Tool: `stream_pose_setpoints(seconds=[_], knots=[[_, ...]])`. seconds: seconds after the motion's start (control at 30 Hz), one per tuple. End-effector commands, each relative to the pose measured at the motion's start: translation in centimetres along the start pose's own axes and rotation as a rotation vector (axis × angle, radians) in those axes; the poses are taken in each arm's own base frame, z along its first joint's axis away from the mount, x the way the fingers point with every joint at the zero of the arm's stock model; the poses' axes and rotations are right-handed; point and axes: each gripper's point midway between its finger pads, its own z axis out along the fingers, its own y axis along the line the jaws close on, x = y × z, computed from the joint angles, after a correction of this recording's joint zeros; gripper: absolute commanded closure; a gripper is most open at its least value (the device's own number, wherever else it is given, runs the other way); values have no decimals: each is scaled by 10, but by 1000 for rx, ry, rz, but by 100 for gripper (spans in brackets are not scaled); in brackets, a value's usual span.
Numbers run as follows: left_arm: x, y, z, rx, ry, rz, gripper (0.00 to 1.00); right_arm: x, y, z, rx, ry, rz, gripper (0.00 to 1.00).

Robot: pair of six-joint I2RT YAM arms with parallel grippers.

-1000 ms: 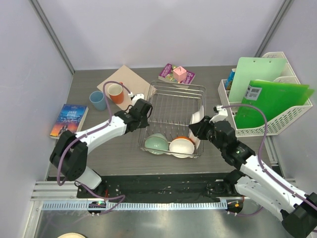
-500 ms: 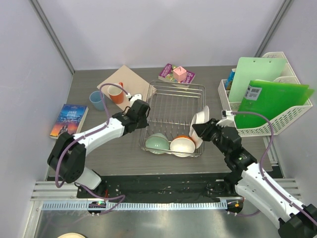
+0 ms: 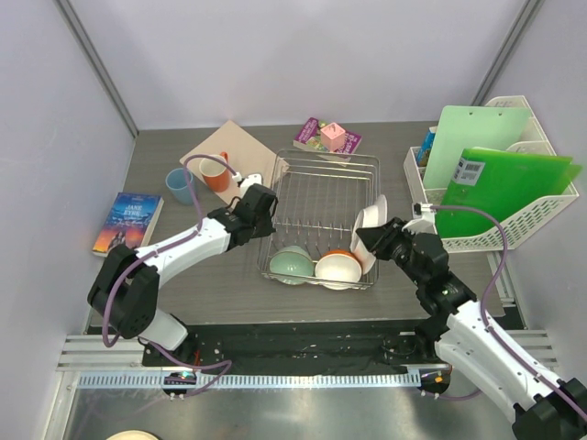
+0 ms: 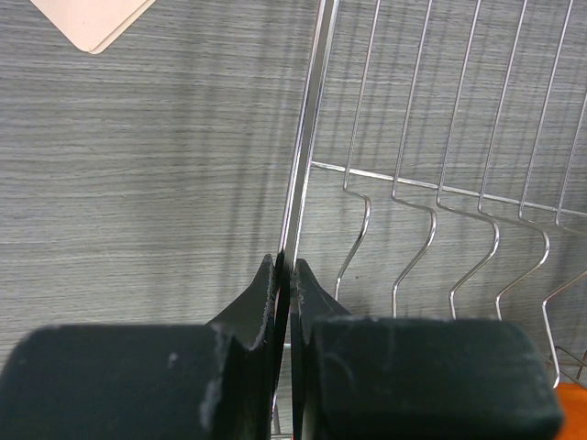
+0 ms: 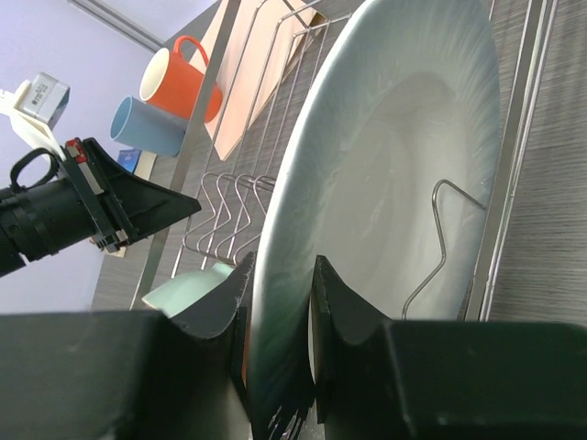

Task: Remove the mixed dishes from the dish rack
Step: Pick up the plate from the dish rack.

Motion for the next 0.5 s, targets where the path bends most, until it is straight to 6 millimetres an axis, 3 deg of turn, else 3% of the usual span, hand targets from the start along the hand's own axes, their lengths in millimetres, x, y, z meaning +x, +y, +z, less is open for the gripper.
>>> stream_pose_setpoints(seconds=[0.0, 0.23, 0.47], knots=[[17, -1, 8, 2, 49, -100, 100, -101, 138, -44, -524, -277, 118, 99], [20, 2, 9, -5, 53, -104, 100, -116, 157, -51, -576, -283, 115, 99], [18, -1, 9, 6, 47, -106, 100, -124, 163, -60, -579, -302, 76, 99]])
